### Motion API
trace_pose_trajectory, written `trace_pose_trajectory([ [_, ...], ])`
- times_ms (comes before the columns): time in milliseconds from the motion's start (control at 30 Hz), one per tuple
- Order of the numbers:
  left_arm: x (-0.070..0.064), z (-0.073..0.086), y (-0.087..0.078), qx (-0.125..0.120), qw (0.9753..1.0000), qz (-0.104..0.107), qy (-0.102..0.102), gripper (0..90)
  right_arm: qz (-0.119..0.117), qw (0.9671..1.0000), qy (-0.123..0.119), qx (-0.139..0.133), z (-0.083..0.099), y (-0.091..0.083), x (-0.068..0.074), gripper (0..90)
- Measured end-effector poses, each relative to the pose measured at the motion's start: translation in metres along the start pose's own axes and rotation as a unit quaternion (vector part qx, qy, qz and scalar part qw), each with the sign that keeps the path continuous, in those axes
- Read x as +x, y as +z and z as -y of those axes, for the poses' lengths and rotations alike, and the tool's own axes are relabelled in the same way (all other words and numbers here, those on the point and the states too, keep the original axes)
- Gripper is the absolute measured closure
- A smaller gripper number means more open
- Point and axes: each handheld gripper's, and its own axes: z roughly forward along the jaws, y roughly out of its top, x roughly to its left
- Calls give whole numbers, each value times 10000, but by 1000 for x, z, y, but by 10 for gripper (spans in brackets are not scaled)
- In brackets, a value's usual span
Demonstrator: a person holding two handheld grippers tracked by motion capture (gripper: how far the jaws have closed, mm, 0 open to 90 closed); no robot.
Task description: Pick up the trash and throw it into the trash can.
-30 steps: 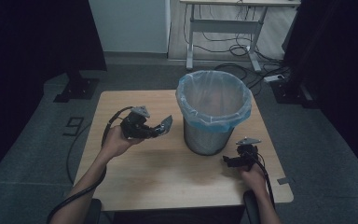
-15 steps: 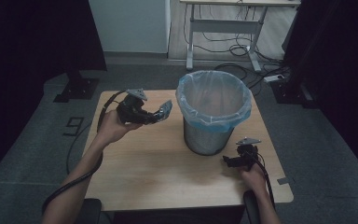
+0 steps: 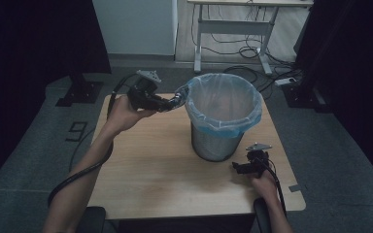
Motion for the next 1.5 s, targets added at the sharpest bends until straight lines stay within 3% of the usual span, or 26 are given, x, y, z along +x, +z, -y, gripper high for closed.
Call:
trace_pose_trajectory([
  [267,-1,-33,19,-149,9996,238,21,857,0,10000,-1,0,0,0,0,0],
  [800,-17,-87,65,-176,9992,214,288,854,-15,10000,-20,-3,0,0,0,0],
  [1067,-27,-107,97,-6,9988,208,438,854,-36,10000,-27,-4,0,0,0,0],
  [1333,-29,-113,128,229,9986,149,460,847,-53,10000,-61,-4,0,0,1,0],
  [1433,-30,-114,136,312,9983,121,484,789,-60,10000,-70,-5,0,0,1,0],
  [1500,-31,-114,141,374,9980,63,499,663,-68,9999,-74,-6,0,0,1,0],
])
